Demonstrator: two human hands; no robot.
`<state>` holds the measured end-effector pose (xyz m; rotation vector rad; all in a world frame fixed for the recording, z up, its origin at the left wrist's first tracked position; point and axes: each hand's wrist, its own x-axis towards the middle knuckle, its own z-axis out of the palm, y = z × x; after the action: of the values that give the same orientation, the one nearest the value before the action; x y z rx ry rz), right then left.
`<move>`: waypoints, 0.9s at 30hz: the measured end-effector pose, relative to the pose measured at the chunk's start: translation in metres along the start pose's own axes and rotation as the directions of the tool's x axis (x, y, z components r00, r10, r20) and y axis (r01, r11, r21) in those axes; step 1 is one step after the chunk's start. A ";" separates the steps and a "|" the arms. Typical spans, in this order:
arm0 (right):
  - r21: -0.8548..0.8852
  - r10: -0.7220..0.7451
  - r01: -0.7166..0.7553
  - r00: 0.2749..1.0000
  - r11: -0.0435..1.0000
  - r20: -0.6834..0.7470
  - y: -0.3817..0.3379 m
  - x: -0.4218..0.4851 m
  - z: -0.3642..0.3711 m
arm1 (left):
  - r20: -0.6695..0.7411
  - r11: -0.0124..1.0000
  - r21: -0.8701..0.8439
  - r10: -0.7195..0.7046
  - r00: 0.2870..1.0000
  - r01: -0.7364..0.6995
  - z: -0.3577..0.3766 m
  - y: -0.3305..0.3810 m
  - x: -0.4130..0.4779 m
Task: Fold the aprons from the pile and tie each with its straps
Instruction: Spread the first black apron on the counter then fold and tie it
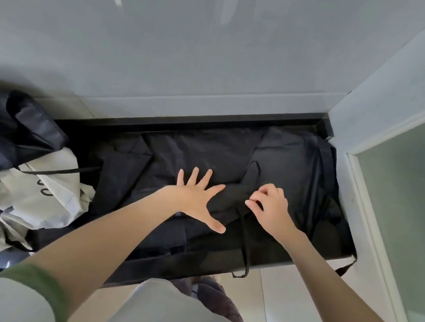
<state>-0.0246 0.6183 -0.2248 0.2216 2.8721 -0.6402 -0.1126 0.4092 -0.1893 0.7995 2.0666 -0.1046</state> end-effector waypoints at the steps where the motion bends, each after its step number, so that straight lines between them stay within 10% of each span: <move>1: -0.035 0.021 -0.021 1.000 0.999 -0.009 -0.001 0.002 0.000 | -0.010 0.998 0.066 -0.008 1.000 0.009 0.003 0.000 0.001; 6: -0.069 0.178 -0.169 0.971 0.983 0.160 -0.019 0.010 -0.005 | -0.254 0.964 0.264 0.036 0.967 0.034 0.012 0.007 0.001; 13: 0.303 0.297 -0.431 0.867 0.850 0.399 -0.052 0.005 -0.018 | -0.558 0.999 0.037 0.000 0.830 0.025 0.006 -0.005 0.007; 17: 0.400 0.397 -0.584 0.794 0.706 0.459 -0.063 0.014 -0.035 | -0.475 0.996 0.071 -0.015 0.880 0.055 0.013 -0.016 0.016; 21: 0.666 0.528 -0.682 0.702 0.303 0.478 -0.061 0.037 -0.066 | -0.347 0.992 0.119 -0.003 0.938 0.047 0.023 -0.022 0.022; 24: 0.917 0.599 -0.317 0.694 -0.243 0.399 -0.042 0.043 -0.077 | -0.354 0.992 0.108 -0.018 0.935 0.060 0.022 -0.019 0.021; 27: 0.963 0.646 -0.250 0.719 -0.104 0.257 -0.023 0.047 -0.069 | -0.346 0.994 0.083 -0.042 0.937 0.076 0.022 -0.013 0.020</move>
<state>-0.0855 0.6323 -0.1642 1.5552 1.5615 -2.3997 -0.1119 0.4013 -0.2203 0.8621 2.4326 -0.1030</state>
